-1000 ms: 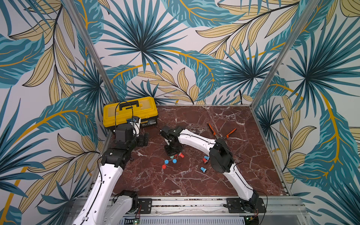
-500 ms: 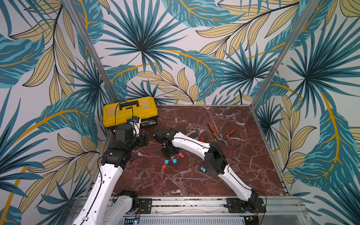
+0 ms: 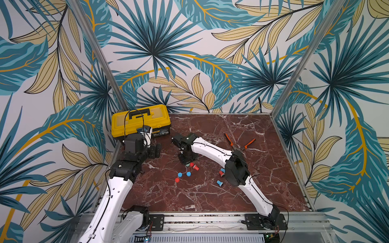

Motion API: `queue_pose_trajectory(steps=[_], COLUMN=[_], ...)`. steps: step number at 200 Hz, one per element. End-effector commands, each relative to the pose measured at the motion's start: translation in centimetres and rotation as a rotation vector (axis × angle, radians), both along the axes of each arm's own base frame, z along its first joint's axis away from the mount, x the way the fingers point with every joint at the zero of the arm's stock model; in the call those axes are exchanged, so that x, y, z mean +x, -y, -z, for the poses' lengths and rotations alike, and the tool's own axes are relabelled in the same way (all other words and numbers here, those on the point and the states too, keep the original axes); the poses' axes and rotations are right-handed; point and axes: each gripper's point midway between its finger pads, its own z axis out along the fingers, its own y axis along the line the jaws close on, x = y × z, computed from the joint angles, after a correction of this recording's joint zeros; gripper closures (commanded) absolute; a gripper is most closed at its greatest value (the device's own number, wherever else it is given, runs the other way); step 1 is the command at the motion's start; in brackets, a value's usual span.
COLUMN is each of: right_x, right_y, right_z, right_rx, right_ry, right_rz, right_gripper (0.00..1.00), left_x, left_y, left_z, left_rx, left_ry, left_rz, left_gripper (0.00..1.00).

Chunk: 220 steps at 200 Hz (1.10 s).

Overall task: Close the stamp cap
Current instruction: Place the stamp at the center of the board.

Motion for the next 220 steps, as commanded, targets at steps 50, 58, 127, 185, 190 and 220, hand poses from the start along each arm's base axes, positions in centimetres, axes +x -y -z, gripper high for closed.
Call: queue_pose_trajectory(steps=[50,58,127,185,190,220], right_x=[4.8,5.2,7.0,6.8,6.8,6.9], right_y=[2.1,2.0,1.2,2.4,2.5,2.1], right_z=[-2.9,-2.7,0.4,2.9,3.0,3.1], right_rx=[0.068,0.072,0.065,-0.017,-0.021,-0.007], right_ry=[0.058,0.064,0.072,0.055,0.055,0.054], right_rz=[0.081,0.084,0.089,0.089,0.087,0.091], right_gripper=[0.98,0.97,0.95,0.86,0.85,0.77], left_x=[0.2,0.2,0.2,0.2,0.2,0.2], left_y=[-0.2,-0.2,-0.2,-0.1,-0.2,-0.2], left_z=[0.3,0.3,0.4,0.3,0.3,0.4], left_rx=[0.005,0.005,0.003,0.002,0.003,0.004], left_ry=[-0.002,-0.003,-0.007,-0.005,-0.005,-0.007], left_rz=[-0.003,-0.002,0.000,0.002,-0.001,-0.002], left_gripper=[0.12,0.12,0.11,0.12,0.11,0.11])
